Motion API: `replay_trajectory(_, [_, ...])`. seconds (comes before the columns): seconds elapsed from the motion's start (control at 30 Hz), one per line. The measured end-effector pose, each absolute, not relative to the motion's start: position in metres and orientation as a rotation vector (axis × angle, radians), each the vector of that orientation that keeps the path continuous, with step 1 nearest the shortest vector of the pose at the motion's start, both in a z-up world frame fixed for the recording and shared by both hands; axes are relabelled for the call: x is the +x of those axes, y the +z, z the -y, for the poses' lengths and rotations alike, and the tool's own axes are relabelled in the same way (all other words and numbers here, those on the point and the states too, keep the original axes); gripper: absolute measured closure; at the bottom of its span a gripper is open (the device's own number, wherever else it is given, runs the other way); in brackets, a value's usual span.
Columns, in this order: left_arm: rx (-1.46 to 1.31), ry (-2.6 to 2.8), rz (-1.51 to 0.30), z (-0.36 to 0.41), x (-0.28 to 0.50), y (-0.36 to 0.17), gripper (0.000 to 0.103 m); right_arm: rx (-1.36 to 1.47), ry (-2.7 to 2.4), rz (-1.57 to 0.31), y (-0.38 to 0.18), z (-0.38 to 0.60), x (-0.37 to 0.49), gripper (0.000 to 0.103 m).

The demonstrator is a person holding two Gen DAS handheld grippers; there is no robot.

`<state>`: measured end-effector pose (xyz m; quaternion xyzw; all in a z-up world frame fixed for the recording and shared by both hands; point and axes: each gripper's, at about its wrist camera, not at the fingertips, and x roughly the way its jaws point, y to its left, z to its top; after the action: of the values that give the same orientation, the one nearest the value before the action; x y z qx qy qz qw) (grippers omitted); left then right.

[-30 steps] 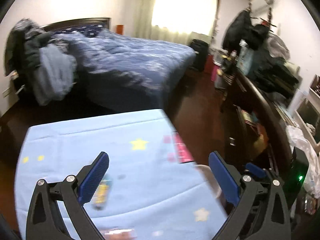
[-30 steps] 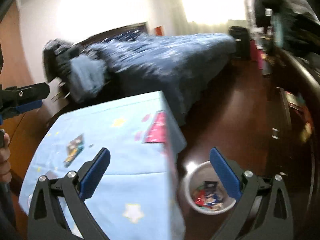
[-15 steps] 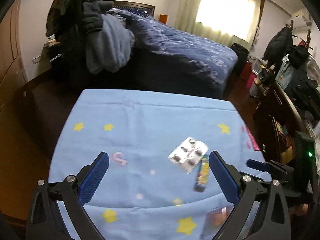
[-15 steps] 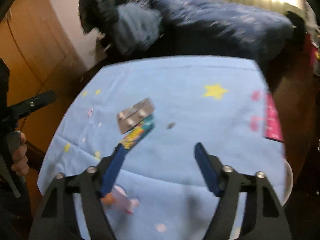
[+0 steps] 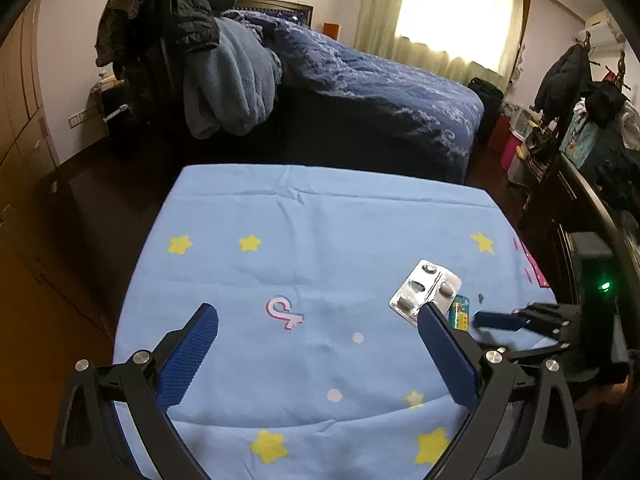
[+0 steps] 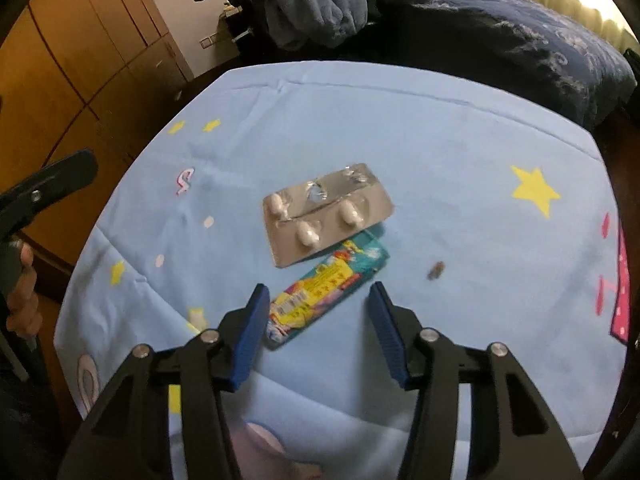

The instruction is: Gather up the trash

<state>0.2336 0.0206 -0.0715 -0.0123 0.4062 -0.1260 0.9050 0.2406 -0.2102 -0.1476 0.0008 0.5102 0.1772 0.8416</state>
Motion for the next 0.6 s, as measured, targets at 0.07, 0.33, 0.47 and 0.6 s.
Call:
replay_trajectory(0.07, [-0.024,-0.279,-0.853,-0.018,0.237,-0.075,0.007,0.0,0.33,-1.077,-0.148,0.223,0.241,0.056])
replay_trajectory(0.33, [-0.034,-0.332,-0.891,-0.005,0.246,-0.083,0.012,0.049,0.339,-1.026,-0.131,0.242,0.232,0.056])
replay_trajectory(0.47, [-0.029,-0.341,-0.892,-0.003,0.243,-0.082,0.012,0.002,0.381,-1.051,-0.138,0.215,0.241,0.056])
replay_trajectory(0.6, [-0.016,-0.335,-0.896,-0.006,0.242,-0.083,0.012,0.006,0.406,-1.085,-0.15,0.197,0.25,0.053])
